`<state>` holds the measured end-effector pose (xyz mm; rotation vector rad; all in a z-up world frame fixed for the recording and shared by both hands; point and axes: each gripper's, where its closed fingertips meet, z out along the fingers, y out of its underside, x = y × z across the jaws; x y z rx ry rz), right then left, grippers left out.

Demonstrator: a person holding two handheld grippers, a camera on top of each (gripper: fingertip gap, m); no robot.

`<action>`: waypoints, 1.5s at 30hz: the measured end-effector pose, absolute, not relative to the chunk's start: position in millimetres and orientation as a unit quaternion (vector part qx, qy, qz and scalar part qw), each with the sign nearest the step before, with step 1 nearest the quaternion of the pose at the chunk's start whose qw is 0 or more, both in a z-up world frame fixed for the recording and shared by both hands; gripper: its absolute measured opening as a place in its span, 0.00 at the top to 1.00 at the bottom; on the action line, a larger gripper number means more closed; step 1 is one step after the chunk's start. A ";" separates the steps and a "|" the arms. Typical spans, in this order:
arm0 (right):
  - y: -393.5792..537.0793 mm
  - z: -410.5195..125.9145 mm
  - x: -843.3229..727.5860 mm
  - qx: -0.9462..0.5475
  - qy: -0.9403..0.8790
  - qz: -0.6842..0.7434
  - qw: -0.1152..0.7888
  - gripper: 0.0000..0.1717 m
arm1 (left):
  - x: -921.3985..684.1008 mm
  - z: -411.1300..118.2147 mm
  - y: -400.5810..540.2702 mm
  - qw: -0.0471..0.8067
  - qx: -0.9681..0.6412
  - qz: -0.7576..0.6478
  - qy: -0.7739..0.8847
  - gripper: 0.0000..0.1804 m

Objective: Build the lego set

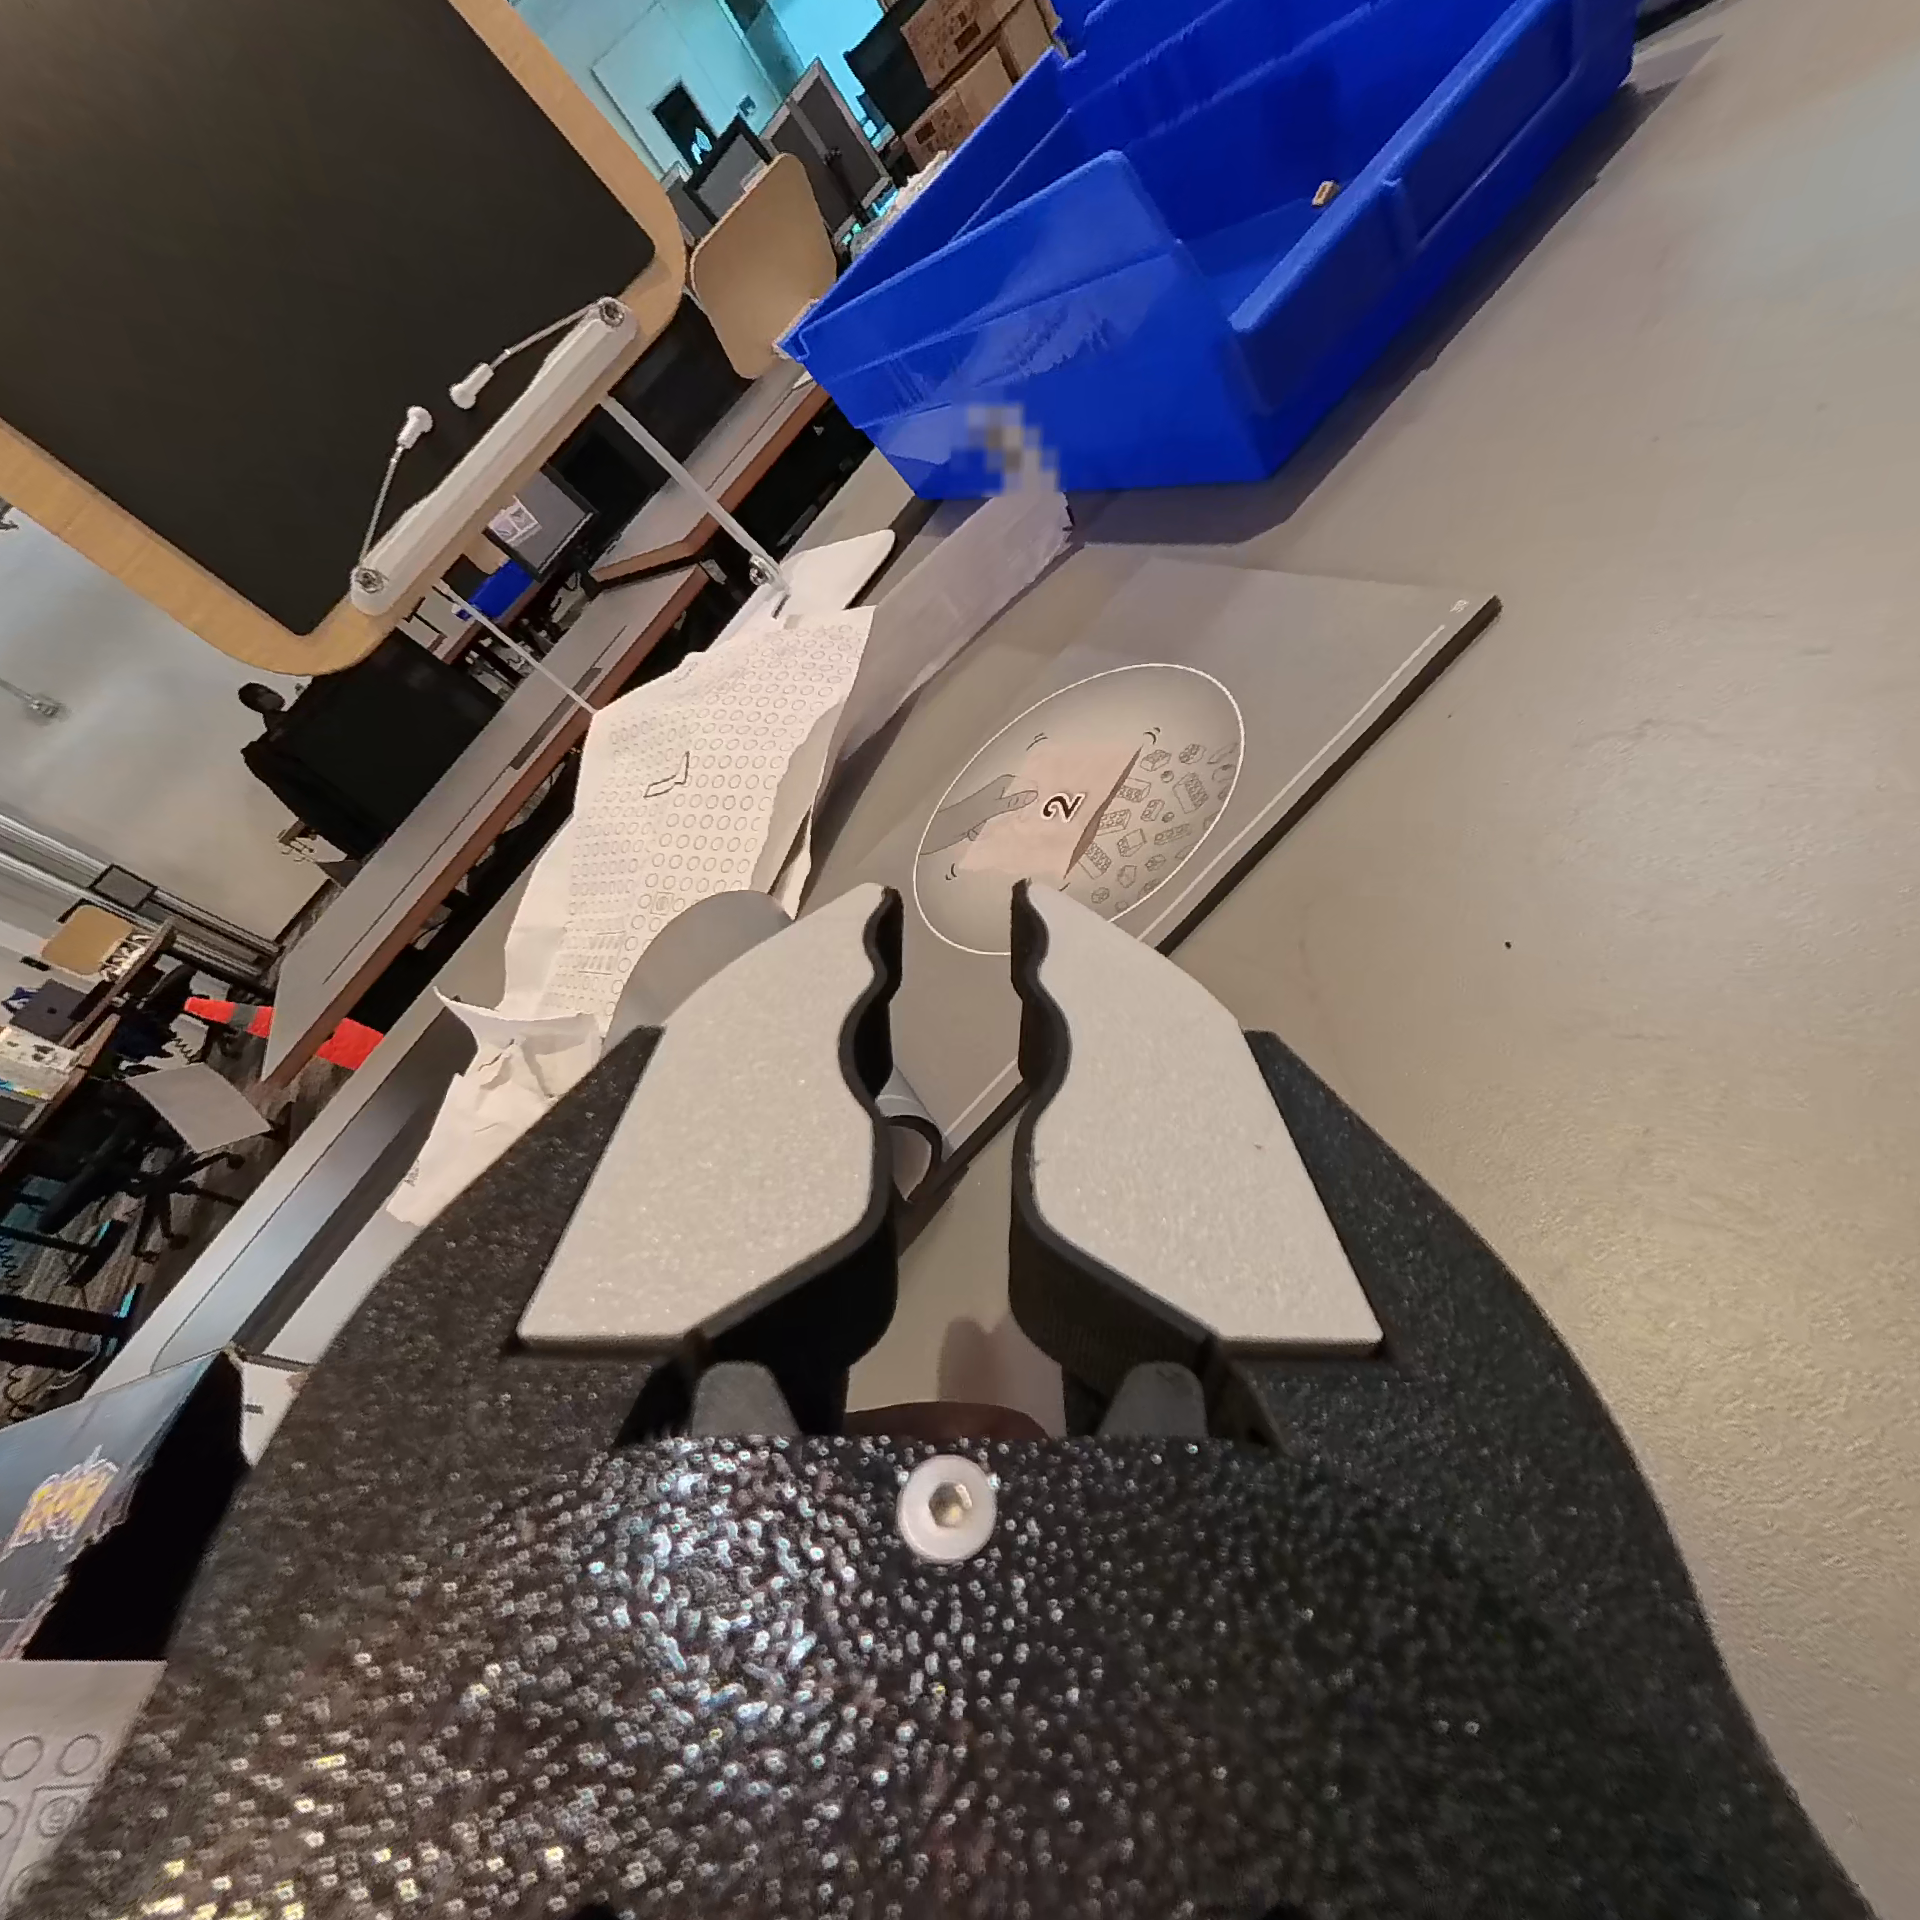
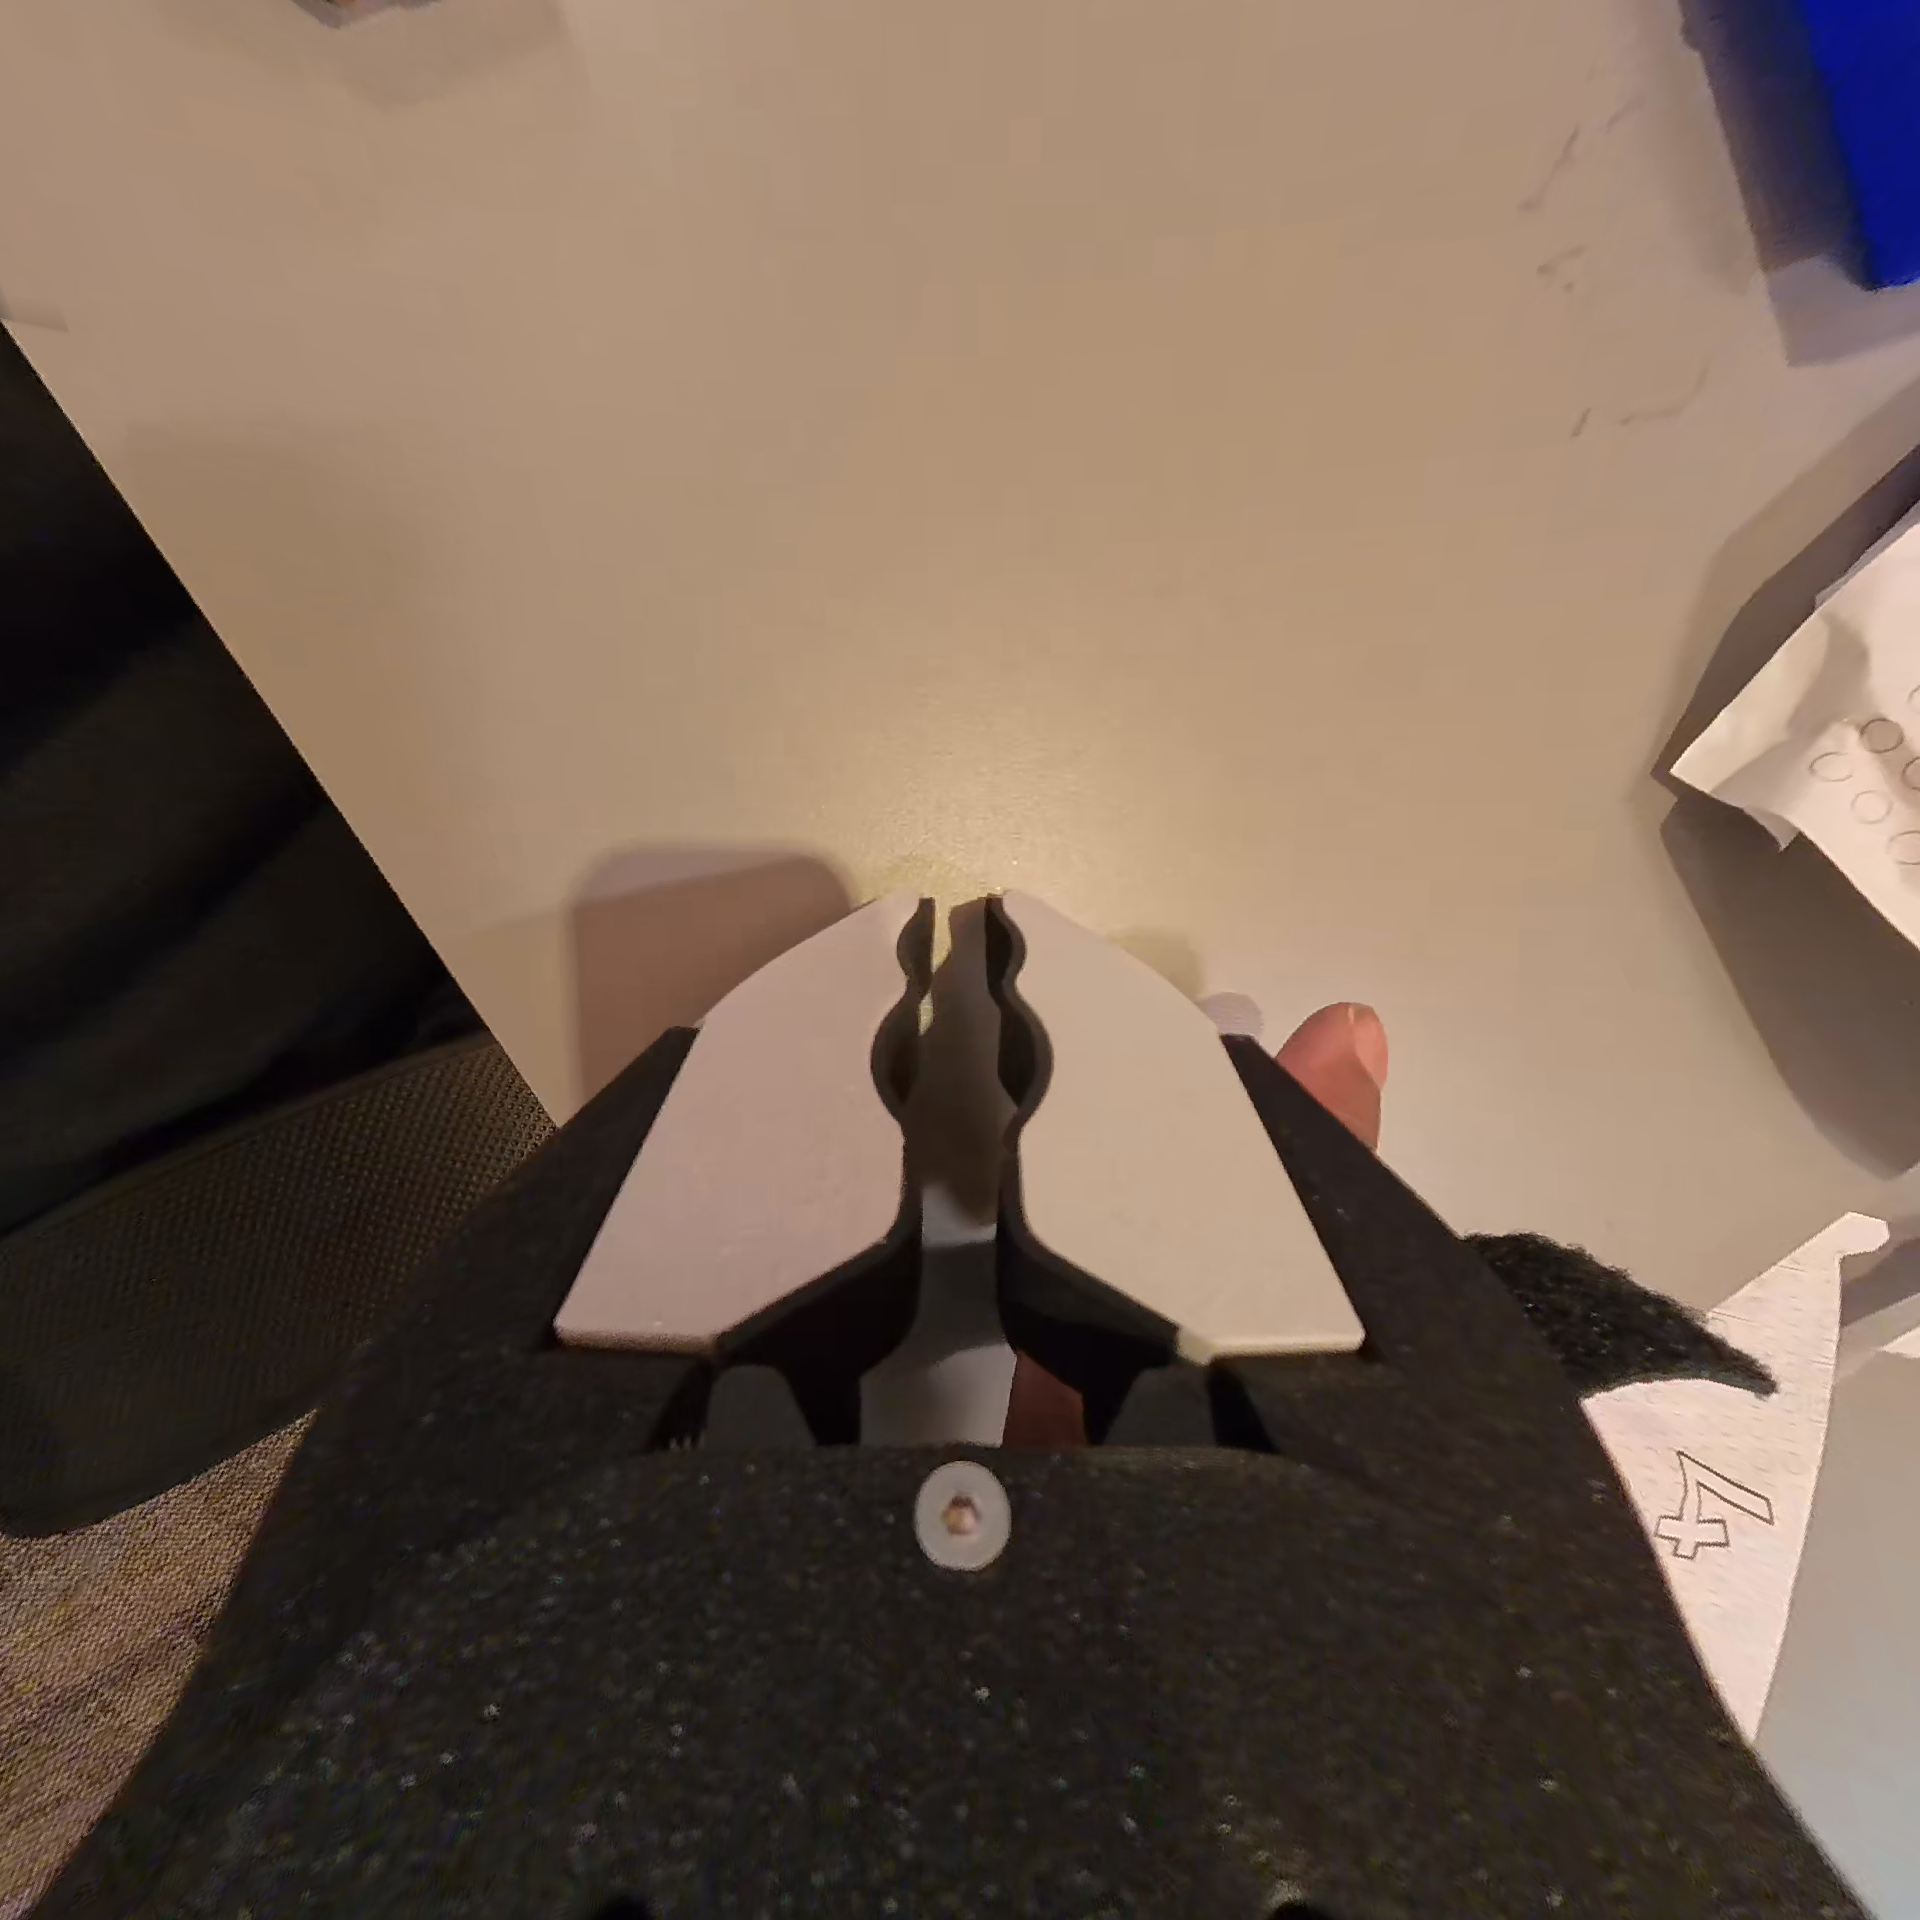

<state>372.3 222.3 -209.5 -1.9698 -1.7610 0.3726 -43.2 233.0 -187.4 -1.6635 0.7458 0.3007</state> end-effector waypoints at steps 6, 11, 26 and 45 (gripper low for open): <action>221.9 -210.8 372.3 -0.722 -0.636 0.136 0.235 0.95 | -44.0 -187.6 231.6 0.605 -0.718 0.131 0.320 0.89; 222.1 -212.7 372.2 -0.727 -0.630 0.129 0.238 0.95 | -42.1 -190.4 232.3 0.608 -0.718 0.125 0.315 0.90; 231.6 -212.2 370.0 -0.750 -0.600 0.059 0.272 0.98 | -33.6 -183.9 227.9 0.620 -0.704 0.118 0.327 0.90; 232.2 -207.5 362.0 -0.727 -0.634 0.066 0.255 0.99 | -30.5 -177.8 224.0 0.613 -0.700 0.122 0.346 0.90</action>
